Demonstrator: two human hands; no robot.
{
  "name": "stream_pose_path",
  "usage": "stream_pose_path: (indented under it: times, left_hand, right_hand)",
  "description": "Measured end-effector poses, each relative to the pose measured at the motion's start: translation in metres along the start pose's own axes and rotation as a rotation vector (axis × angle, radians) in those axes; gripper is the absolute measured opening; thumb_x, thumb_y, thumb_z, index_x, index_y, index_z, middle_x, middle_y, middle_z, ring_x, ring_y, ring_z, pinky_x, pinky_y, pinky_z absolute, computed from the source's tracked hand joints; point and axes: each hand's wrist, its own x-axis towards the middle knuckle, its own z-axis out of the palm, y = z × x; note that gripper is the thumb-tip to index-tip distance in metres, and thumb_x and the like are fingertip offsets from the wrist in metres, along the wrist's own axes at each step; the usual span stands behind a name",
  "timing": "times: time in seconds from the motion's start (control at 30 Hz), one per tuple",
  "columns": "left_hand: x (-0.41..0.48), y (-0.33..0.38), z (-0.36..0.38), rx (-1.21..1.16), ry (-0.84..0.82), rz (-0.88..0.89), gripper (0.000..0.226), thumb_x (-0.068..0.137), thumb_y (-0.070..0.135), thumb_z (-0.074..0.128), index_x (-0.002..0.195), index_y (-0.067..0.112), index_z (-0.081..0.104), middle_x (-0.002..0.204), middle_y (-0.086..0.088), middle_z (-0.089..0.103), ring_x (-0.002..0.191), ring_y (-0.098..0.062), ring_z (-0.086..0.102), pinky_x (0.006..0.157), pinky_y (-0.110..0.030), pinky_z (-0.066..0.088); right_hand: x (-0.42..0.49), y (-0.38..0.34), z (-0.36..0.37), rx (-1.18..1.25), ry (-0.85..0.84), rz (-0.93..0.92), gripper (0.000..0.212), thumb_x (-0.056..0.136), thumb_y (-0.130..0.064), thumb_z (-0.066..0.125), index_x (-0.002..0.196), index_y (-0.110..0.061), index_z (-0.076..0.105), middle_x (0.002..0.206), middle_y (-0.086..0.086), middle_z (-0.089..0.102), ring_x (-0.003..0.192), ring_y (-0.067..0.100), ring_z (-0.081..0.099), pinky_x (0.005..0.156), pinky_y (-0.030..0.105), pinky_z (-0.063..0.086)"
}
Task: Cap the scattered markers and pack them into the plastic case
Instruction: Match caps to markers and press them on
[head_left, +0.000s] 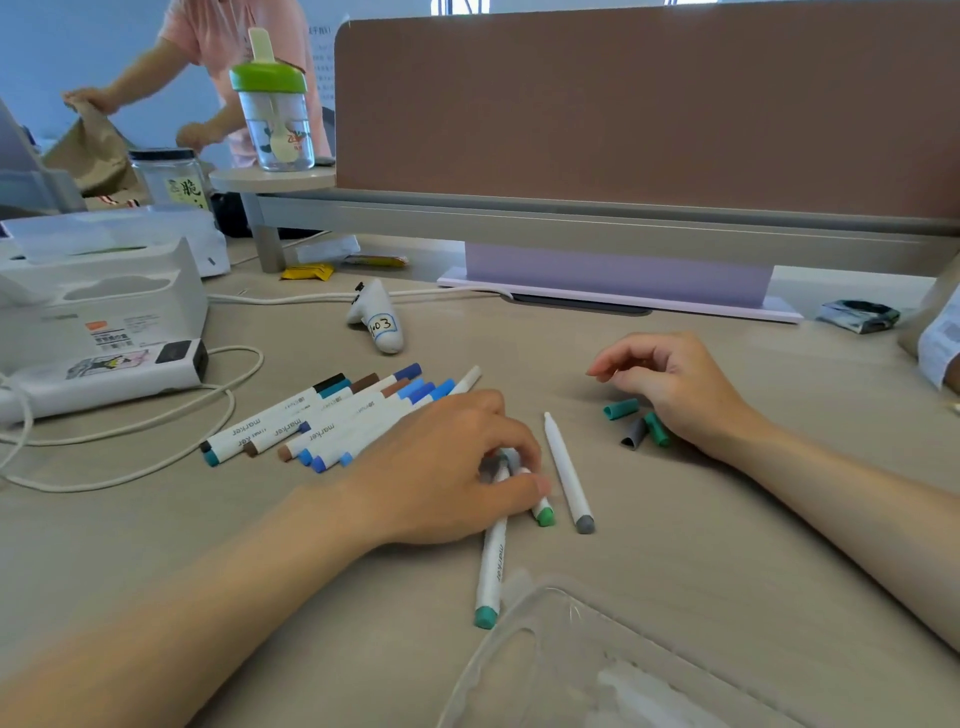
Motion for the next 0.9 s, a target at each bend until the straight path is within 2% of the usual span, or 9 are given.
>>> stream_pose_path:
  times: [0.17,0.27,0.33,0.4,0.5,0.57,0.67,0.73,0.9]
  left_hand:
    - [0.003,0.005,0.003,-0.004,0.067,-0.059,0.04,0.085,0.064,0.049,0.089,0.033,0.073,0.085,0.01,0.053,0.081,-0.004,0.051,0.069,-0.022,0.043]
    - [0.009,0.018,0.009,0.05,0.122,-0.084,0.055,0.077,0.077,0.044,0.075,0.027,0.067,0.078,0.01,0.053,0.077,-0.006,0.052,0.067,-0.026,0.042]
    - [0.013,0.025,0.013,0.141,0.141,-0.068,0.058,0.074,0.082,0.047,0.071,0.025,0.06,0.076,0.011,0.053,0.075,-0.008,0.051,0.065,-0.028,0.037]
    - [0.013,0.028,0.016,0.175,0.15,-0.054,0.056,0.073,0.081,0.052,0.07,0.025,0.056,0.075,0.011,0.053,0.075,-0.01,0.051,0.066,-0.03,0.036]
    - [0.012,0.025,0.013,0.161,0.147,-0.064,0.037,0.077,0.061,0.059,0.073,0.024,0.058,0.079,0.009,0.054,0.078,-0.012,0.053,0.07,-0.03,0.04]
    - [0.011,0.02,0.007,0.177,0.125,-0.085,0.028,0.078,0.051,0.059,0.077,0.024,0.062,0.084,0.008,0.056,0.081,-0.013,0.054,0.073,-0.029,0.043]
    - [0.011,0.01,0.002,0.225,0.094,-0.111,0.025,0.083,0.048,0.056,0.081,0.024,0.063,0.087,0.008,0.056,0.082,-0.012,0.051,0.072,-0.027,0.041]
    - [0.011,0.005,0.003,0.26,0.081,-0.118,0.029,0.087,0.052,0.054,0.082,0.024,0.063,0.084,0.008,0.055,0.082,-0.011,0.05,0.073,-0.027,0.04]
    - [0.012,-0.004,0.002,0.293,0.069,-0.142,0.034,0.094,0.053,0.049,0.088,0.023,0.064,0.091,0.006,0.058,0.088,-0.016,0.055,0.084,-0.034,0.046]
  right_hand:
    - [0.001,0.002,0.0,-0.01,-0.011,0.008,0.033,0.082,0.014,0.055,0.08,-0.012,0.074,0.081,-0.003,0.07,0.075,-0.002,0.061,0.07,0.011,0.047]
    - [0.002,0.002,0.002,0.019,-0.021,0.012,0.022,0.076,-0.001,0.056,0.078,-0.014,0.074,0.081,-0.003,0.071,0.073,-0.002,0.06,0.066,0.01,0.045]
    - [0.001,0.001,0.002,0.043,-0.027,0.018,0.022,0.069,-0.009,0.052,0.075,-0.015,0.073,0.08,-0.002,0.07,0.066,-0.003,0.057,0.06,0.009,0.041]
    - [0.002,0.002,0.002,0.058,-0.031,0.012,0.021,0.066,-0.011,0.051,0.071,-0.016,0.071,0.077,0.003,0.067,0.063,0.004,0.053,0.059,0.016,0.041]
    - [0.003,0.006,0.0,0.049,-0.054,-0.027,0.02,0.06,-0.009,0.051,0.065,-0.016,0.069,0.079,0.017,0.064,0.068,0.029,0.052,0.063,0.036,0.042]
    - [0.003,0.008,-0.001,0.041,-0.082,-0.067,0.017,0.054,-0.011,0.052,0.061,-0.018,0.066,0.078,0.016,0.064,0.074,0.042,0.053,0.066,0.046,0.046]
    - [0.001,0.006,-0.005,-0.04,-0.184,-0.172,0.018,0.048,-0.03,0.05,0.06,-0.023,0.061,0.078,0.006,0.063,0.077,0.035,0.055,0.071,0.044,0.044]
    - [0.0,0.005,-0.01,-0.163,-0.29,-0.256,0.019,0.049,-0.033,0.048,0.063,-0.024,0.059,0.083,0.003,0.061,0.084,0.027,0.055,0.076,0.041,0.044]
    - [0.003,0.008,-0.024,-0.318,-0.44,-0.295,0.018,0.052,-0.014,0.056,0.069,-0.022,0.06,0.093,-0.001,0.055,0.092,0.022,0.051,0.08,0.038,0.041]
